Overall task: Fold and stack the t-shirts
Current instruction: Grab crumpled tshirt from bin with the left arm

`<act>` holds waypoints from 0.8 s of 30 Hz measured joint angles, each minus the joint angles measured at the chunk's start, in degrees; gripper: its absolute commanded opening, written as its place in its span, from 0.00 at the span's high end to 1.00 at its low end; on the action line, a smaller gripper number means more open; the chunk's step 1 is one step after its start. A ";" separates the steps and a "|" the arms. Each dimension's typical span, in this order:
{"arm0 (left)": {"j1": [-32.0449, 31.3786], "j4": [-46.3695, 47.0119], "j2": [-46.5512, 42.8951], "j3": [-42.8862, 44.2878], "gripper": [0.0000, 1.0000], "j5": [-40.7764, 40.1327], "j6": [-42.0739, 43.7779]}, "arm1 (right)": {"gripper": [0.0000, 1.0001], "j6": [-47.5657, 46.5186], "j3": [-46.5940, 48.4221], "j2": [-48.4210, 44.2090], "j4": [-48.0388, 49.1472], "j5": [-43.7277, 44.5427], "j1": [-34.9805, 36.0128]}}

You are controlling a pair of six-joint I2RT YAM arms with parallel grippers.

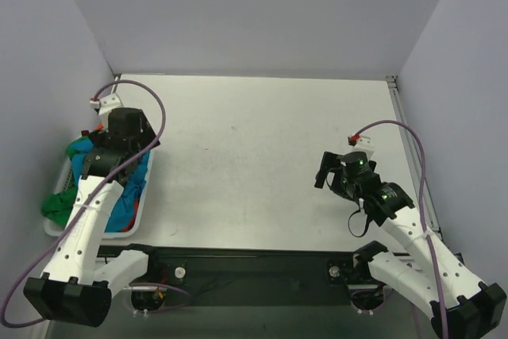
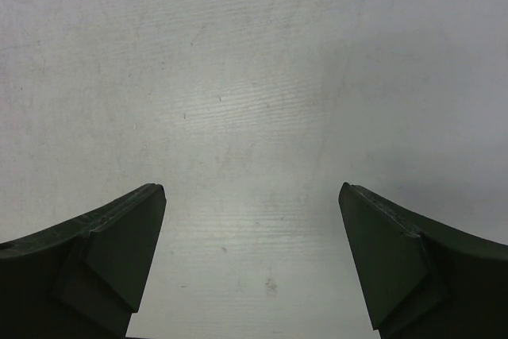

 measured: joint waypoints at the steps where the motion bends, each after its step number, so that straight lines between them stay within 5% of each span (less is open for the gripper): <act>1: 2.80 0.11 0.57 0.28 0.04 -0.79 0.17 | 0.02 0.00 0.00 0.17 0.00 -0.09 0.00; 12: 19.80 4.24 12.87 0.00 0.15 -2.60 -2.93 | 0.03 -0.02 -0.02 1.92 -0.11 -1.55 0.00; 15: 21.49 6.54 15.26 -1.31 0.30 -0.70 -4.20 | 0.03 -0.04 -0.13 1.90 -0.11 -1.88 0.00; 19: 23.39 8.44 16.35 -2.01 0.70 3.43 -5.11 | 0.03 -0.04 -0.50 1.73 -0.13 -2.32 0.00; 20: 23.71 8.85 16.33 -2.05 0.91 4.20 -4.98 | 0.03 -0.04 -0.59 1.66 -0.13 -2.45 0.00; 21: 23.93 9.27 16.28 -2.05 0.99 4.94 -5.16 | 0.03 -0.04 -0.68 1.57 -0.13 -2.54 0.00; 24: 24.02 9.62 15.74 -2.05 1.00 7.08 -4.28 | 0.03 -0.04 -0.85 1.27 -0.20 -2.82 0.00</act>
